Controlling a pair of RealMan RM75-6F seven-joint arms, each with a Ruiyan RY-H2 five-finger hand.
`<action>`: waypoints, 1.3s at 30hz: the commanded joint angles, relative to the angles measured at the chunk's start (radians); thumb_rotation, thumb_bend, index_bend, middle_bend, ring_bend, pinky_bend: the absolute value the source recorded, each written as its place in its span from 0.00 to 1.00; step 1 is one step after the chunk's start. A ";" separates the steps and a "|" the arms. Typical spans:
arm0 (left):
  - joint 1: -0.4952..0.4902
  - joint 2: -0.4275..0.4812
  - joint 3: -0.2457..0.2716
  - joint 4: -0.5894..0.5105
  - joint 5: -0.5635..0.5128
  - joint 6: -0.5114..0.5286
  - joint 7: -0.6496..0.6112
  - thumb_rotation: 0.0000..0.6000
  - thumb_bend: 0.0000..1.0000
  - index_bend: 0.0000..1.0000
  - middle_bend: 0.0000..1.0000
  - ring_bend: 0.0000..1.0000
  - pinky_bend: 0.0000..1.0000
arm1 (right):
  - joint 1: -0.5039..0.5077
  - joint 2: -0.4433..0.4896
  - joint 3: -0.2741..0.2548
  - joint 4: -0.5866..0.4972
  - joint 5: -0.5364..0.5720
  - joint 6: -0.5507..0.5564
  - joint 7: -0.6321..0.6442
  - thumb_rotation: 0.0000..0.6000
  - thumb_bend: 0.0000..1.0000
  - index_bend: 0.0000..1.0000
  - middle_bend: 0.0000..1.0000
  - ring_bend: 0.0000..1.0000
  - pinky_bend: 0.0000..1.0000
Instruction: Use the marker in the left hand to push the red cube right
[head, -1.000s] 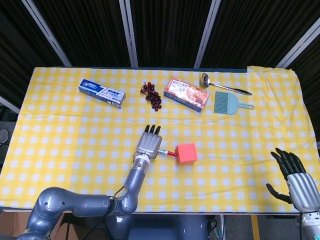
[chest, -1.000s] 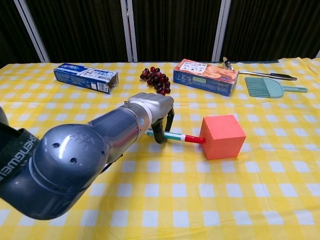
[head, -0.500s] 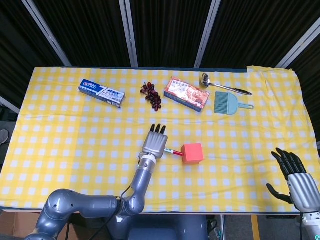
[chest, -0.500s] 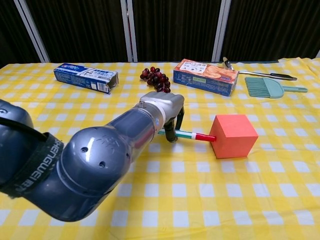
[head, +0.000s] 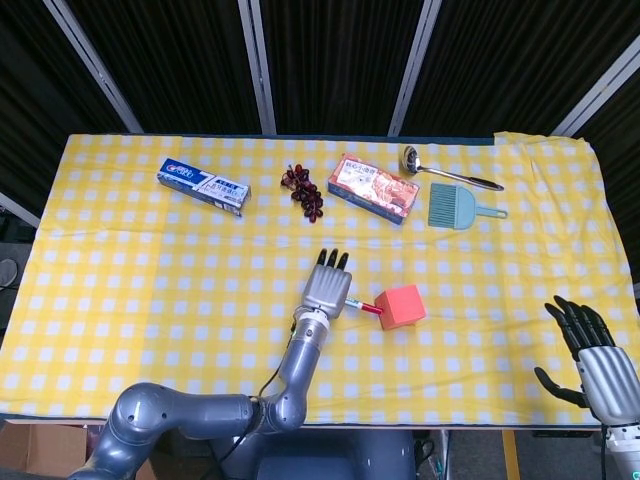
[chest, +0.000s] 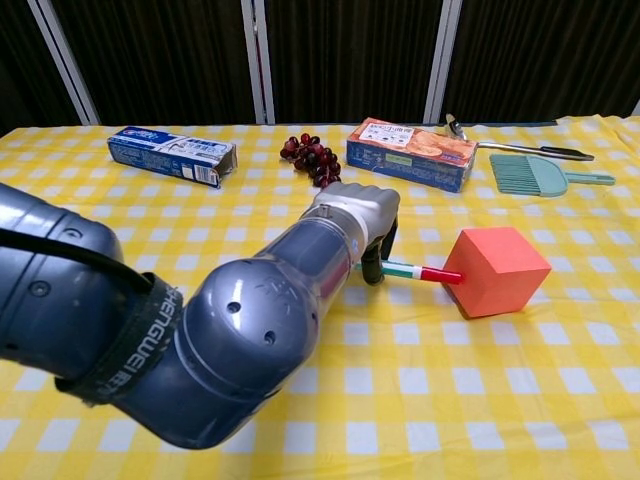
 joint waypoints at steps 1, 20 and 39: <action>-0.012 -0.012 -0.013 0.015 0.000 -0.001 0.001 1.00 0.42 0.59 0.06 0.00 0.00 | -0.001 0.001 0.001 0.000 0.002 0.001 0.004 1.00 0.34 0.00 0.00 0.00 0.05; -0.003 -0.025 -0.024 0.039 -0.003 0.009 0.015 1.00 0.42 0.59 0.07 0.00 0.00 | -0.006 0.005 0.001 0.006 0.008 0.003 0.011 1.00 0.34 0.00 0.00 0.00 0.04; 0.260 0.308 0.150 -0.328 0.020 0.053 -0.015 1.00 0.22 0.44 0.02 0.00 0.00 | -0.003 -0.001 0.006 -0.001 0.012 -0.003 -0.017 1.00 0.34 0.00 0.00 0.00 0.05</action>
